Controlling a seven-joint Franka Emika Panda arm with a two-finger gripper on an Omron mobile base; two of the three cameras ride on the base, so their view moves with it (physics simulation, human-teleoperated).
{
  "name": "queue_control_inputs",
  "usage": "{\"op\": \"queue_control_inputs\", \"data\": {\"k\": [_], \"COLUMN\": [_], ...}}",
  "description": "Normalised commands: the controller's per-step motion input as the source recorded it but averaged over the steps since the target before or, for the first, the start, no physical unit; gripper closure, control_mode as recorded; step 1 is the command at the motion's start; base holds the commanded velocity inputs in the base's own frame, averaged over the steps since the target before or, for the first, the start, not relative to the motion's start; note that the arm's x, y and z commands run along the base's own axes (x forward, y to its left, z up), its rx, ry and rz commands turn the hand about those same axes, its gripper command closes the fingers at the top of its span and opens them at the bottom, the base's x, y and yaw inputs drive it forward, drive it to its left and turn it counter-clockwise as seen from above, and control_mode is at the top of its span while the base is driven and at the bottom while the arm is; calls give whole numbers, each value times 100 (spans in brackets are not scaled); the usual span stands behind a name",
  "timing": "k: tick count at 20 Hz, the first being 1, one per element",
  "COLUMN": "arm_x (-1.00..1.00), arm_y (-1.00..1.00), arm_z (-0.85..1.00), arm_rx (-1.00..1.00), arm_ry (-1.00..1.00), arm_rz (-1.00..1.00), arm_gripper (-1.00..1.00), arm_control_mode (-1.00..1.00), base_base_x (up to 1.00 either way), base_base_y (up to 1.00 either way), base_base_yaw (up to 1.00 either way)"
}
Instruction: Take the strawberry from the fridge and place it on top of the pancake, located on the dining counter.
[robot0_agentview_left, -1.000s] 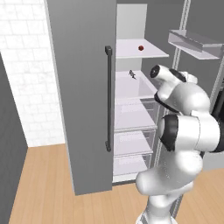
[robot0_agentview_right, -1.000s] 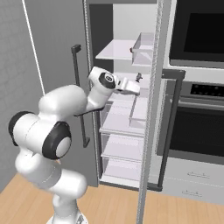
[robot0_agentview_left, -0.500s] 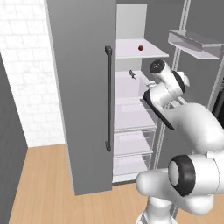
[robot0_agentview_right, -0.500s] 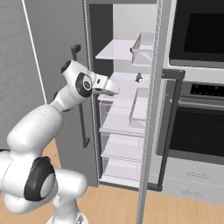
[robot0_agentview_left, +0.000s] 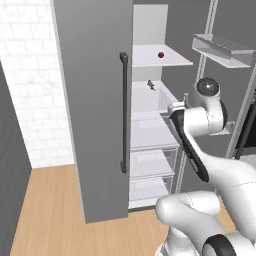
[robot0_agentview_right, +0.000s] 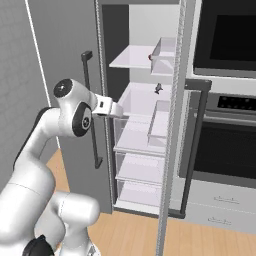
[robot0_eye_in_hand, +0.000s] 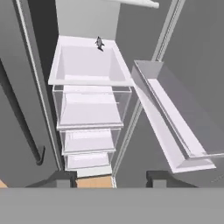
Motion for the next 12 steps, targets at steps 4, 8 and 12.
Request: {"op": "queue_control_inputs", "data": {"k": [4, 8, 12], "arm_x": [-77, -68, -57], "arm_y": [1, 13, 3], "arm_z": [16, 22, 44], "arm_rx": [12, 14, 5], "arm_ry": [-2, 0, -3], "arm_rz": [7, 6, 5], "arm_gripper": [-100, -100, -100], "arm_control_mode": [-100, -100, -100], "base_base_x": [0, 0, 0], "base_base_y": [0, 0, 0], "base_base_yaw": [0, 0, 0]}}
